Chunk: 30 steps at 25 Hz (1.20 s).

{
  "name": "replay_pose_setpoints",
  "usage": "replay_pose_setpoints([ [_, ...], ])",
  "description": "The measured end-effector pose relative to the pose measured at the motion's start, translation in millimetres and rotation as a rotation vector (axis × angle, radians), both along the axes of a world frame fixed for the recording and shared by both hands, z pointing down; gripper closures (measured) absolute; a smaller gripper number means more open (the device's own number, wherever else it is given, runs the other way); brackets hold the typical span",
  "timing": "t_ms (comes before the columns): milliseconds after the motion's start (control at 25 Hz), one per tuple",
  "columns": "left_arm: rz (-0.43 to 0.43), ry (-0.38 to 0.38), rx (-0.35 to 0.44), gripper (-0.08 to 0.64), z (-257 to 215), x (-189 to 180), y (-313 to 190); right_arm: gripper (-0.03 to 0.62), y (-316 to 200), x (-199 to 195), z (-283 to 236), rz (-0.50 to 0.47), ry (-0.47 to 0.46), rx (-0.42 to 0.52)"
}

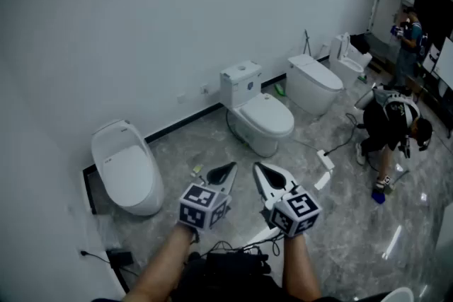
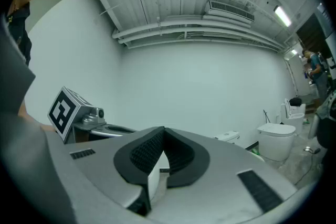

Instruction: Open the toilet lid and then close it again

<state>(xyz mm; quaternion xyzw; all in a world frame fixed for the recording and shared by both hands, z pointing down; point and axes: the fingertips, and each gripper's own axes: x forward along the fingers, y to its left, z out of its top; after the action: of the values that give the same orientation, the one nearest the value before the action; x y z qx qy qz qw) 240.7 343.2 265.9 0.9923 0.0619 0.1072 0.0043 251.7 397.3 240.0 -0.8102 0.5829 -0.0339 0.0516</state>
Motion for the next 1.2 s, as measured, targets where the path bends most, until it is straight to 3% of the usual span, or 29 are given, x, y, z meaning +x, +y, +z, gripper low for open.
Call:
replay_pose_setpoints([
  [400,-0.015,-0.008,-0.004,0.555,4.0,-6.2,-2.3,0.581,-2.4,-6.1,1.2,-0.007,-0.02,-0.023],
  [640,-0.069,-0.003,-0.007,0.555,9.8,-21.0,-21.2,0.581,-17.3,-18.6,3.6,-0.058,0.001,-0.005],
  [880,-0.172,-0.004,-0.015,0.555,16.1,-48.6,-51.7,0.581,-49.1,-37.2,13.4,-0.147,0.016,0.005],
  [1200,-0.375,-0.019,-0.034,0.555,31.3,-98.1,-119.5,0.581,-112.0,-69.5,19.9,-0.295,-0.003,-0.008],
])
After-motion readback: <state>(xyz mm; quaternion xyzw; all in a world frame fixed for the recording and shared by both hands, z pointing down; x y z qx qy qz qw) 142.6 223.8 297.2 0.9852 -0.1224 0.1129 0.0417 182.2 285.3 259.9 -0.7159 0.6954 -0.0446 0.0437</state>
